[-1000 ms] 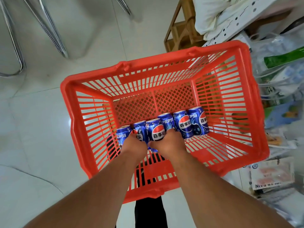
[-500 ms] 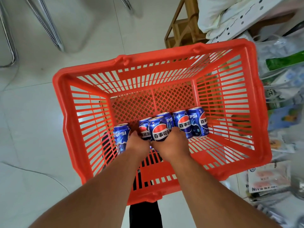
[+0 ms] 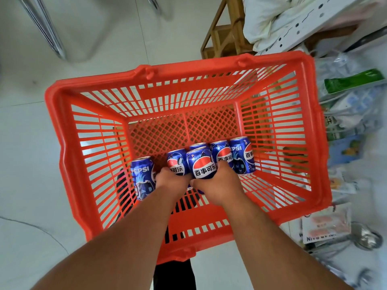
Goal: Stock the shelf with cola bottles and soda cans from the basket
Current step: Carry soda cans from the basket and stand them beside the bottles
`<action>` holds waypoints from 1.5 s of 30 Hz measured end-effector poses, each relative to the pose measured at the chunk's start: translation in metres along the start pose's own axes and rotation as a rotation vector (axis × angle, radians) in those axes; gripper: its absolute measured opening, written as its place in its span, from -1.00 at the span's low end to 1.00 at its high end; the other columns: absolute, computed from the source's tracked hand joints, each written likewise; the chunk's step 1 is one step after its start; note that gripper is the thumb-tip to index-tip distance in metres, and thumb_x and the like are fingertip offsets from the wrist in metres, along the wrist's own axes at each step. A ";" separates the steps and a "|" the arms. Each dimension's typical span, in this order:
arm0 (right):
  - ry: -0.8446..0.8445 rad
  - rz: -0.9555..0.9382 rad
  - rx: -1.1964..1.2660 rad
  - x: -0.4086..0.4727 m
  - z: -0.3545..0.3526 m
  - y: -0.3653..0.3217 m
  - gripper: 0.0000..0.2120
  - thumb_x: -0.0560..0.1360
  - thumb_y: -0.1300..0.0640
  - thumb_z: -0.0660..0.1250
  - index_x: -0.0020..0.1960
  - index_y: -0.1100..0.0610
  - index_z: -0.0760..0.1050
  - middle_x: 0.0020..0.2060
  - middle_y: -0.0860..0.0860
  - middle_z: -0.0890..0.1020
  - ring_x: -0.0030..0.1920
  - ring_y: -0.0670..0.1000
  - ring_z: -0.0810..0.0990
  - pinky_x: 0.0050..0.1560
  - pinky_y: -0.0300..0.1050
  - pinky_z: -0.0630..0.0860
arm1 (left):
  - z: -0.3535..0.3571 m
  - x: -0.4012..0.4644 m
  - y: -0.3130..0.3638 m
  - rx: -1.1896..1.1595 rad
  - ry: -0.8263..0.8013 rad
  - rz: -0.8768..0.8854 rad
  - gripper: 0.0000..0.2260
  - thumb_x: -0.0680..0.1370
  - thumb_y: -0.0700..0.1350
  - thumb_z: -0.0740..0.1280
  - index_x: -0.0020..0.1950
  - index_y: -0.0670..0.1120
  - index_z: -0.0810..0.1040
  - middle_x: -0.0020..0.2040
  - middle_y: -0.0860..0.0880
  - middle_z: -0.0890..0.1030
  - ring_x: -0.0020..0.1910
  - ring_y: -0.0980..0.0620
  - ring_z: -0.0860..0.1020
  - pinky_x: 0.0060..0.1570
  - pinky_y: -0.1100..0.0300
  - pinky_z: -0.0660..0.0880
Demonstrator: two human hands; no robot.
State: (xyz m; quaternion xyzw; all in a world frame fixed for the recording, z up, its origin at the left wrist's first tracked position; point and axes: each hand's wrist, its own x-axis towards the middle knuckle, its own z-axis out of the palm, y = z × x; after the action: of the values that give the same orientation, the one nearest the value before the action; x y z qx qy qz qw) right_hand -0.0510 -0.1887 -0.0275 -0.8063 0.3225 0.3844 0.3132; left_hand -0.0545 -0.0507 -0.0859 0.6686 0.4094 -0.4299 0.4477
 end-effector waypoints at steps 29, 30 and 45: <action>0.396 -0.213 1.036 -0.357 -0.167 -0.085 -0.54 0.38 0.04 0.63 0.21 -0.05 0.53 0.02 0.00 0.75 0.00 0.02 0.75 0.02 0.01 0.66 | -0.158 -0.403 0.158 0.258 -0.340 0.854 -0.58 0.49 -0.20 0.56 0.21 0.01 0.43 0.03 -0.10 0.67 -0.07 -0.03 0.70 -0.18 0.15 0.62; 0.422 -0.204 1.066 -0.370 -0.165 -0.088 -0.57 0.40 0.06 0.62 0.18 -0.07 0.53 0.00 -0.02 0.75 0.00 0.01 0.74 0.01 -0.02 0.65 | -0.162 -0.410 0.161 0.283 -0.370 0.872 -0.58 0.48 -0.21 0.56 0.21 0.00 0.43 0.04 -0.13 0.67 -0.03 -0.08 0.70 -0.14 0.10 0.65; 0.913 -0.101 1.367 -0.528 -0.108 -0.022 -0.61 0.37 0.30 0.53 0.17 0.07 0.64 -0.09 0.04 0.78 -0.07 0.01 0.78 -0.02 -0.07 0.67 | -0.126 -0.522 0.117 0.734 -0.824 1.109 -0.51 0.46 -0.24 0.58 0.28 -0.01 0.44 0.05 -0.06 0.68 -0.05 0.03 0.70 -0.29 0.36 0.60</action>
State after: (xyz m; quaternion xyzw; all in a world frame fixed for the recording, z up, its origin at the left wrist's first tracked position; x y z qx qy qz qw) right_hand -0.2514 -0.1097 0.4673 -0.5280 0.5443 -0.2770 0.5901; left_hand -0.0735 -0.0463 0.4637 0.6674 -0.3522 -0.4648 0.4632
